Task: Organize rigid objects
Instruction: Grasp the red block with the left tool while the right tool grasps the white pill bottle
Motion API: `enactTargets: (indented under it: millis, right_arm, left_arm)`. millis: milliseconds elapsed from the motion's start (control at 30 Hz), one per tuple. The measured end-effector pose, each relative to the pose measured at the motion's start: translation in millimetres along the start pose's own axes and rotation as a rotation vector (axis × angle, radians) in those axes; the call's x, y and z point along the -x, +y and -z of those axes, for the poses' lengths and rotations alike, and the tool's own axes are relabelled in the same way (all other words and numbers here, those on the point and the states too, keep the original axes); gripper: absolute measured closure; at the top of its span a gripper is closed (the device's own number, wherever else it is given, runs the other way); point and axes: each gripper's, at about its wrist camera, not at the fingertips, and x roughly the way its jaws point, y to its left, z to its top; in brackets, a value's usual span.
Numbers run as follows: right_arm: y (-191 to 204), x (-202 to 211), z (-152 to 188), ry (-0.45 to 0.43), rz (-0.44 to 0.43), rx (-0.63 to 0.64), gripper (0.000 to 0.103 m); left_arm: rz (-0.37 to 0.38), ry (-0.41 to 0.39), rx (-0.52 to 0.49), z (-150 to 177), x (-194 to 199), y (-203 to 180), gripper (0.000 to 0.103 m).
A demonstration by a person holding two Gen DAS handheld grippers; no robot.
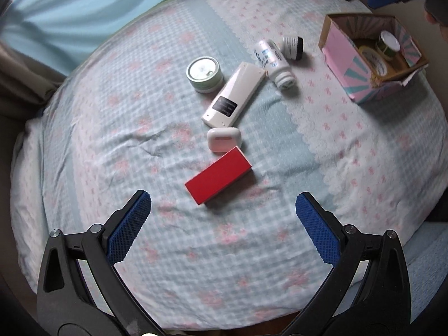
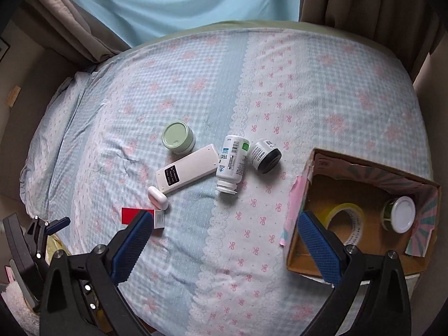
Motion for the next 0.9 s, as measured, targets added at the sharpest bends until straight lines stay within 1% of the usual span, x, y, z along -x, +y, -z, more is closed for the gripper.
enactTargets:
  millis: [167, 267, 367, 433, 500, 567, 633, 733, 767, 867, 900]
  right_arm:
    - [-4, -65, -18, 0.049, -0.006, -0.102, 0.000]
    - [-7, -101, -27, 0.080, -0.006, -0.136, 0.002]
    - [-7, -134, -32, 0.118, 0.010, -0.147, 0.005]
    - [-9, -153, -33, 0.142, 0.015, -0.162, 0.007]
    - [-11, -169, -33, 0.163, 0.013, -0.188, 0.013]
    - [-15, -180, -32, 0.170, 0.002, -0.221, 0.016]
    - [-18, -187, -33, 0.162, -0.007, -0.253, 0.017]
    - [-20, -193, -40, 0.142, -0.022, -0.289, 0.017]
    - [-19, -195, -42, 0.137, -0.024, -0.296, 0.019]
    - [-21, -198, -46, 0.125, -0.037, -0.320, 0.030]
    - [-21, -199, -47, 0.121, -0.039, -0.330, 0.031]
  left_arm:
    - [0.033, 0.061, -0.202, -1, -66, 1, 0.000]
    - [0.066, 0.074, -0.339, 0, -97, -4, 0.000]
    - [0.128, 0.090, -0.451, 0, -119, -9, 0.001]
    - [0.154, 0.099, -0.524, 0, -132, -13, 0.003]
    - [0.172, 0.099, -0.585, 1, -141, -16, 0.006]
    - [0.192, 0.100, -0.629, 1, -148, -17, 0.008]
    - [0.219, 0.105, -0.651, -1, -154, -17, 0.009]
    - [0.263, 0.117, -0.667, -6, -163, -18, 0.017]
    - [0.275, 0.124, -0.675, -8, -167, -19, 0.022]
    - [0.302, 0.144, -0.706, -10, -176, -25, 0.036]
    - [0.311, 0.151, -0.716, -10, -178, -27, 0.041]
